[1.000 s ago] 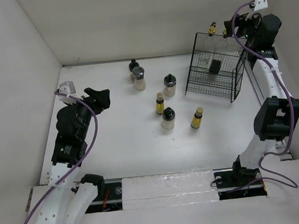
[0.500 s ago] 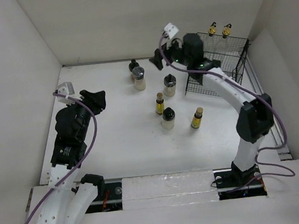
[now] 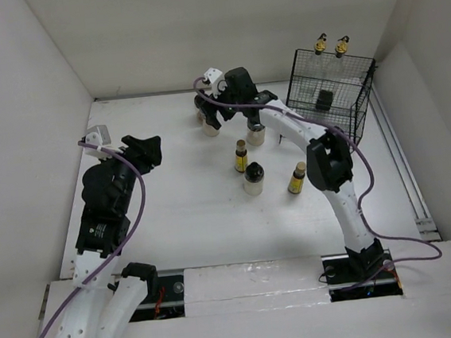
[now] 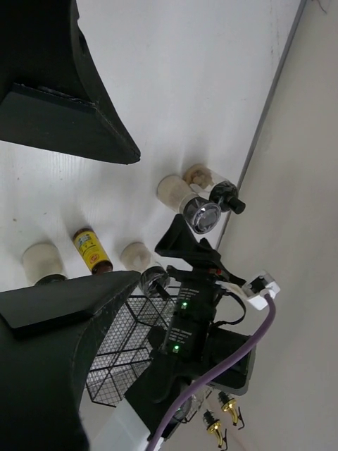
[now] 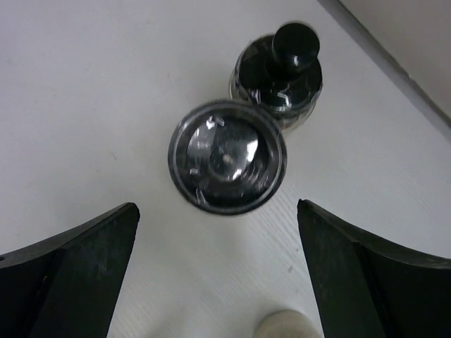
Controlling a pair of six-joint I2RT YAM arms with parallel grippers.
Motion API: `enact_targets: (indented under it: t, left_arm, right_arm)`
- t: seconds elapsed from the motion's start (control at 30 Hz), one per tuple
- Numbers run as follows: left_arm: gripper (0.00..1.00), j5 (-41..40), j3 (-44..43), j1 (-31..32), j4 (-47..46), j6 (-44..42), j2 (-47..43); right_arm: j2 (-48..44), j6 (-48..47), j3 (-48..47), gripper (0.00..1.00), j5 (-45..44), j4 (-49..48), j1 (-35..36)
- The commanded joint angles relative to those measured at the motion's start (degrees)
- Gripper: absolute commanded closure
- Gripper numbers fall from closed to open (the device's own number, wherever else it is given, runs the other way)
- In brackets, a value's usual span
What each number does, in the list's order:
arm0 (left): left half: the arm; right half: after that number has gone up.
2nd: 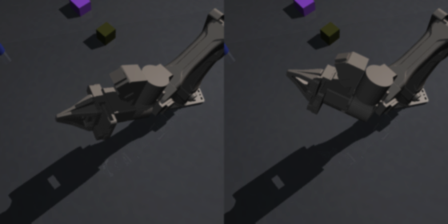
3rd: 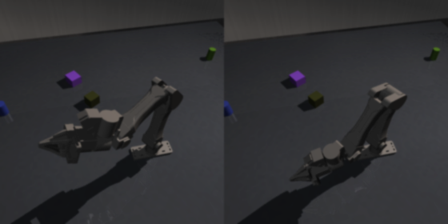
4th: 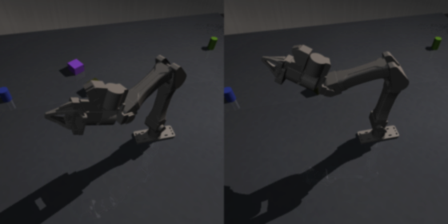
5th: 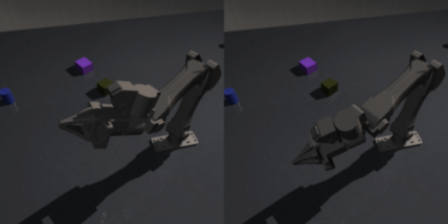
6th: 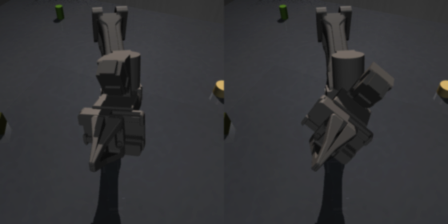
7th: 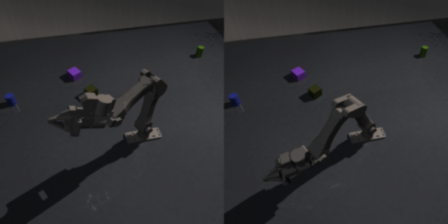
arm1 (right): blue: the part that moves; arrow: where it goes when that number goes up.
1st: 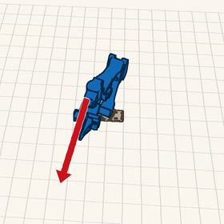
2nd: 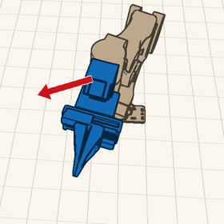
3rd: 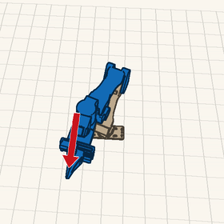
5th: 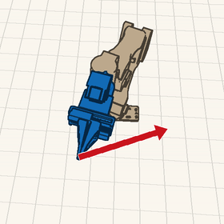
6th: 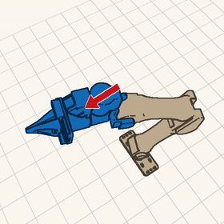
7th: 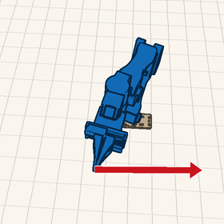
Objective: Organize the condiment bottles
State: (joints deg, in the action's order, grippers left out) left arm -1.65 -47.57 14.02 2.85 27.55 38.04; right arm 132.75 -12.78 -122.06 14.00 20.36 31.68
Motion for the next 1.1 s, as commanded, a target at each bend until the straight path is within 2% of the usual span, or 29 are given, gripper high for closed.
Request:
enact_targets:
  t: [0.0, 0.17, 0.37, 0.43, 0.53, 0.57, 0.6, 0.7, 0.73, 0.9, 1.07]
  left_arm:
    - [0.42, 0.8, -0.9, -0.3, -1.7, -0.3, -0.2]
    - [0.42, 0.8, -0.9, -0.3, -1.7, -0.3, -0.2]
    - [0.42, 1.6, -0.9, -0.3, -2.2, -0.3, -0.2]
    - [0.42, 2.1, -0.9, -0.3, -2.2, -0.3, -0.2]
    - [0.42, 2.6, -0.3, -0.3, -2.2, -0.3, 0.5]
    - [0.42, 2.6, -0.3, -0.3, -2.2, -0.3, 0.5]
    - [0.42, 2.6, -0.3, -0.3, -2.2, -0.3, 0.0]
    - [0.42, 2.1, -0.3, -0.3, -2.2, -0.3, 0.0]
    - [0.42, 2.1, -0.3, -0.3, -2.2, -0.3, 0.0]
    - [0.42, 2.8, -0.3, -0.3, -2.2, -0.3, 0.0]
    - [0.42, 2.8, -0.3, -0.3, -2.2, -0.3, 0.0]
  right_arm:
    - [3.5, -0.9, -8.9, 0.0, -1.2, 3.3, 0.7]
    - [7.4, 0.1, -11.6, 0.0, -1.7, 2.1, 1.2]
    - [6.6, 2.4, -7.9, 0.18, -1.2, -8.6, 2.2]
    - [5.4, 3.0, -5.9, 0.18, -1.9, -13.1, 3.6]
    - [4.7, 3.0, -5.3, 0.18, -4.2, -14.9, 4.9]
    - [4.7, 3.0, -6.0, 0.23, -4.2, -14.9, 4.9]
    - [4.7, 3.0, -6.0, 0.35, -4.2, -14.9, 4.9]
    - [4.1, 3.5, -6.0, 0.51, -5.6, -14.9, 4.9]
    - [3.3, 3.5, -5.0, 0.54, -5.6, -14.9, 4.9]
    - [-7.3, 4.6, 4.0, 0.57, 0.1, -20.3, 4.9]
    - [-26.5, 6.8, 17.4, 0.57, 6.8, -29.4, 2.7]
